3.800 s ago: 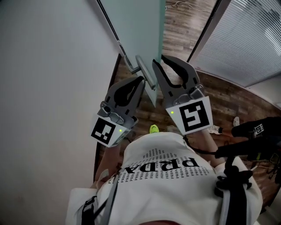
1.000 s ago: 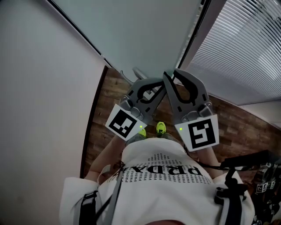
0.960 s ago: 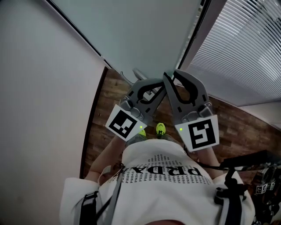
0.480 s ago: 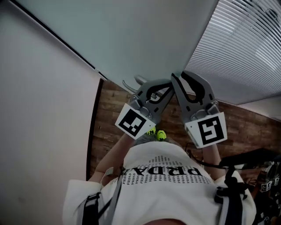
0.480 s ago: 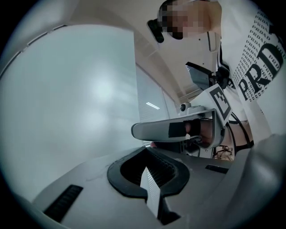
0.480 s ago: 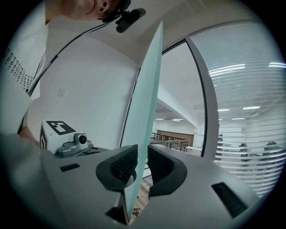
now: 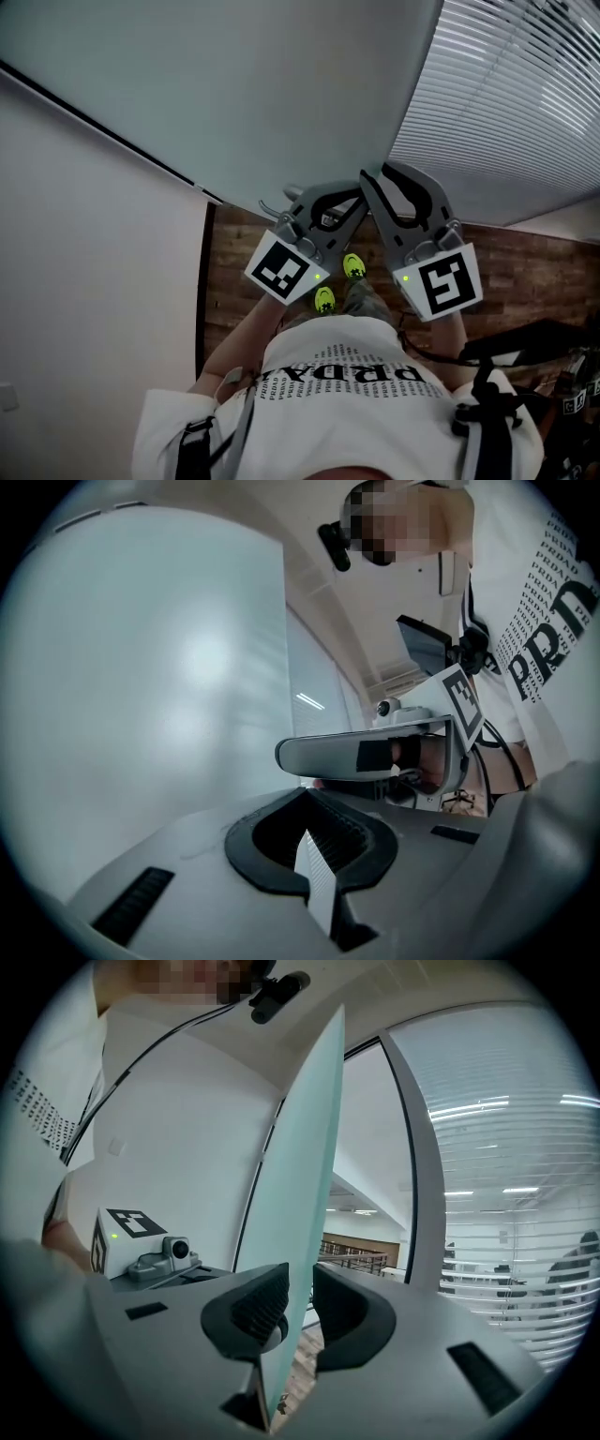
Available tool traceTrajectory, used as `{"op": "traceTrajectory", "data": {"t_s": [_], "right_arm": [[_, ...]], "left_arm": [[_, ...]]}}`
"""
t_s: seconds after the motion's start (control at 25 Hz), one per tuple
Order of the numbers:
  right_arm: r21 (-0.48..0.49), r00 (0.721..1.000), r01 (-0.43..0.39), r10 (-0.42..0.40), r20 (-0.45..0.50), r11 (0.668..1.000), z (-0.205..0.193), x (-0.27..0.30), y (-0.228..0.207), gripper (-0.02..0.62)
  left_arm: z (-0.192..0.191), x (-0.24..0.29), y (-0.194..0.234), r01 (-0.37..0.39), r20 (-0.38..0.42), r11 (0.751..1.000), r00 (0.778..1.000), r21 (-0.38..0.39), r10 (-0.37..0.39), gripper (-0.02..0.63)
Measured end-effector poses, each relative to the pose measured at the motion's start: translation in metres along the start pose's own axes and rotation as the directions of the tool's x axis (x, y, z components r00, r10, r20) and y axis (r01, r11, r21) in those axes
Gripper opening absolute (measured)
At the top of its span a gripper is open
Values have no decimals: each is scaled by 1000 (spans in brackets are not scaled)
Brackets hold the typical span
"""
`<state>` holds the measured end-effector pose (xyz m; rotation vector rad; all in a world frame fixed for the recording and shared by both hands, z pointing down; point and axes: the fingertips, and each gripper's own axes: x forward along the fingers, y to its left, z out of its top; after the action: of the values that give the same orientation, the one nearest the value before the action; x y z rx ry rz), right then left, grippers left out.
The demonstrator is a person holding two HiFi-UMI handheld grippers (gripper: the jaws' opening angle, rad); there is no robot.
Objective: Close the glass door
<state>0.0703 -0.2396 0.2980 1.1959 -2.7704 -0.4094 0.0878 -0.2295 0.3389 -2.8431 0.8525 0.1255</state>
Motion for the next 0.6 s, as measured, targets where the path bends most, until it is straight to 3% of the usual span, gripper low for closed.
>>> {"op": "traceTrajectory", "data": {"t_s": [0.12, 0.32, 0.6], "right_arm": [[-12, 999, -47, 47, 10, 999, -6, 1, 2, 55], [33, 992, -130, 130, 5, 991, 15, -4, 8, 55], [46, 990, -141, 141, 11, 989, 15, -10, 10, 55]], "left_arm": [[-7, 0, 0, -21, -11, 1000, 1000, -6, 21, 2], [12, -9, -5, -88, -75, 995, 994, -41, 84, 0], [8, -19, 2, -178, -91, 983, 981, -53, 173, 0]]}}
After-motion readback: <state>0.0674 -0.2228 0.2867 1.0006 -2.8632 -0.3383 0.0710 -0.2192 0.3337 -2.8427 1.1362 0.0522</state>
